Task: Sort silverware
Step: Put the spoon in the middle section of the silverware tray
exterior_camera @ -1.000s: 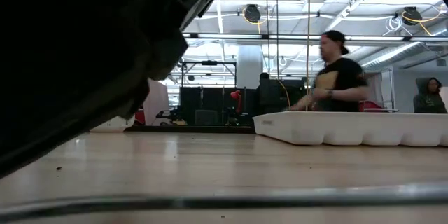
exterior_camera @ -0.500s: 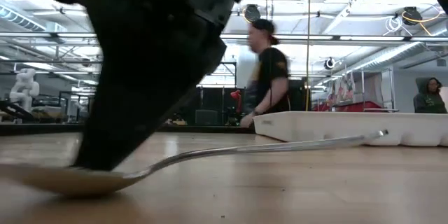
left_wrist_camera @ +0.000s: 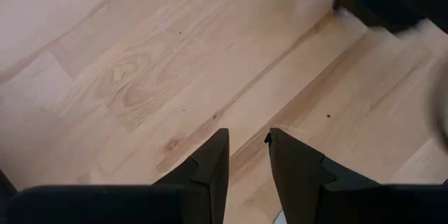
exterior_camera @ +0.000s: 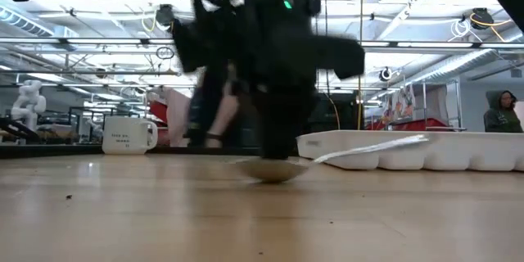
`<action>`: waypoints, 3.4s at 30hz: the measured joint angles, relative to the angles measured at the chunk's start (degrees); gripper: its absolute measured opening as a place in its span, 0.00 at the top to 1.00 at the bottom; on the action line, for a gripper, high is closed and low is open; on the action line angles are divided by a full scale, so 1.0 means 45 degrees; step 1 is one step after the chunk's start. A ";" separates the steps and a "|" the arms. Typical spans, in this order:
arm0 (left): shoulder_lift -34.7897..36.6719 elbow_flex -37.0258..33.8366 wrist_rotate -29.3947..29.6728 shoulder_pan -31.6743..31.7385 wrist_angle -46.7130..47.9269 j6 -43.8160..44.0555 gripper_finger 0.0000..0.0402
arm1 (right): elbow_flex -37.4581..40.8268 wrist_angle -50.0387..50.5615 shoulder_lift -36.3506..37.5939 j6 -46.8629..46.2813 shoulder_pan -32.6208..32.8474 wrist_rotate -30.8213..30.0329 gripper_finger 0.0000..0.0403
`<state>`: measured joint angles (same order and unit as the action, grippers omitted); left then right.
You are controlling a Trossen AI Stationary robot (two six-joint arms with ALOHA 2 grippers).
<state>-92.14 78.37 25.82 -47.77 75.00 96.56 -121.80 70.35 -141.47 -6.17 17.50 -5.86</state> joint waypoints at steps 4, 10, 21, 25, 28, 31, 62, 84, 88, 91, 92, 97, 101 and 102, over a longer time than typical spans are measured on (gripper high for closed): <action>0.0000 0.0000 0.0065 0.0005 0.0276 -0.0001 0.73 | 0.0039 0.0541 0.0549 0.0010 -0.0318 -0.0389 1.00; 0.0000 0.0000 0.0159 0.0003 0.0576 0.0001 0.73 | -0.0016 0.1081 0.1643 -0.0011 -0.0605 -0.0391 1.00; 0.0000 0.0000 0.0273 0.0001 0.0588 -0.0228 0.73 | 0.0130 0.2585 0.2396 0.1300 -0.1057 0.1181 0.93; 0.0000 0.0000 0.0273 0.0005 0.0588 -0.0220 0.73 | 0.0888 0.2229 0.2429 0.2578 -0.0911 0.1630 0.78; 0.0000 0.0000 0.0273 0.0005 0.0583 -0.0223 0.73 | 0.1845 0.1350 0.2425 0.2871 -0.0861 0.1678 0.64; 0.0000 0.0000 0.0277 0.0004 0.0588 -0.0220 0.73 | 0.2881 0.0621 0.2425 0.2994 -0.0913 0.1639 0.53; 0.0000 0.0000 0.0769 0.0005 0.1551 -0.0205 0.73 | 0.3231 -0.1542 0.2288 -0.1143 -0.1879 0.2985 1.00; 0.0004 -0.0005 0.0778 0.0001 0.1433 -0.0190 0.73 | -0.2909 0.3201 0.2420 -0.4110 -0.4705 0.1736 1.00; 0.0000 -0.0010 0.0774 0.0001 0.1434 -0.0185 0.73 | -0.2473 0.4044 0.3398 -0.4049 -0.5689 0.0867 1.00; 0.0000 -0.0010 0.0774 0.0002 0.1446 -0.0187 0.73 | -0.2401 0.4398 0.4371 -0.4058 -0.6363 0.0248 1.00; 0.0000 -0.0010 0.0774 0.0005 0.1433 -0.0191 0.73 | -0.2338 0.4334 0.4773 -0.4090 -0.6597 0.0229 1.00; 0.0003 -0.0010 0.0783 0.0002 0.1446 -0.0190 0.73 | -0.2256 0.4366 0.6729 -0.4185 -0.7866 -0.0197 1.00; 0.0005 -0.0010 0.0954 0.0003 0.1448 -0.0188 0.73 | -0.1658 0.4342 0.8331 -0.4353 -0.8998 -0.1092 1.00; 0.0001 -0.0010 0.1002 0.0001 0.1444 -0.0189 0.73 | -0.1293 0.4360 0.8780 -0.4445 -0.9314 -0.1391 1.00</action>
<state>-92.13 78.32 30.33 -47.76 81.50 95.71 -127.62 89.97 -101.97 -26.18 -24.41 -12.12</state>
